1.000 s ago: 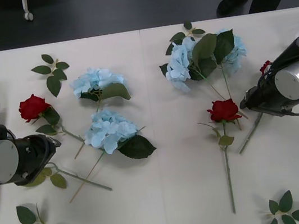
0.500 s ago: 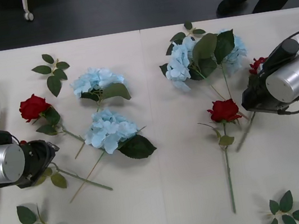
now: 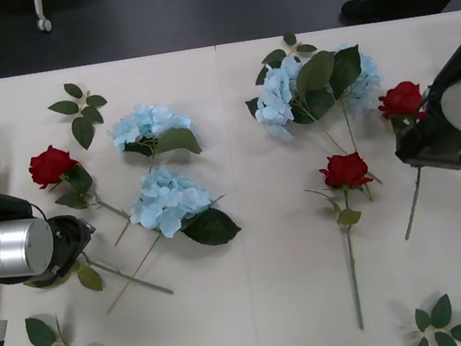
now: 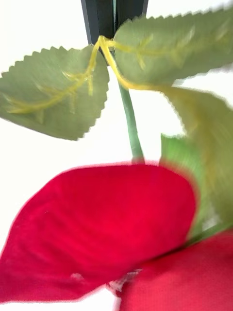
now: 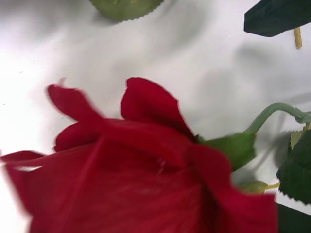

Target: Put the red flowers into the right box and the blue flowers into the left box

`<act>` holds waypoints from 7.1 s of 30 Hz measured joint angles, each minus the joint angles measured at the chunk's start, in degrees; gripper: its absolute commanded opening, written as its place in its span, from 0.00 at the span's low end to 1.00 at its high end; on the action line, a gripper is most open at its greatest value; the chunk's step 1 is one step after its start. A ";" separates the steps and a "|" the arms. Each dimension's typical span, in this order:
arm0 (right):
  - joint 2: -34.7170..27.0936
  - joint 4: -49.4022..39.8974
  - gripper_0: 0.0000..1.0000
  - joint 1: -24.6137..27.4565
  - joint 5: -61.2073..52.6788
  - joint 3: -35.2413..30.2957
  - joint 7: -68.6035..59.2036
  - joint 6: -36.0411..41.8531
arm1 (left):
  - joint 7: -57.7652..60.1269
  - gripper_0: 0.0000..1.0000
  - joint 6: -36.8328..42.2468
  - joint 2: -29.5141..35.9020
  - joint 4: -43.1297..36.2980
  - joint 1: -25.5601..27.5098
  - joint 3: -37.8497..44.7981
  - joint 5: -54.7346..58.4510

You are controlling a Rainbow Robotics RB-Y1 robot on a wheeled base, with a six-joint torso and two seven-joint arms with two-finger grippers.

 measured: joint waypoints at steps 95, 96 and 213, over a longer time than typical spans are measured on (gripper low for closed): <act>-34.58 -11.97 0.70 -1.04 -46.63 -6.17 63.74 -27.47 | -107.92 0.00 11.44 -11.63 -10.08 -5.60 19.99 95.56; -35.41 -13.30 0.70 -0.16 -49.46 -6.17 65.97 -28.82 | -107.92 0.00 11.44 -12.28 -10.08 -6.11 19.82 94.65; 6.91 -19.32 0.00 0.56 -83.16 18.91 106.19 -53.44 | -107.91 1.00 11.42 -20.53 -9.81 -11.02 13.01 81.91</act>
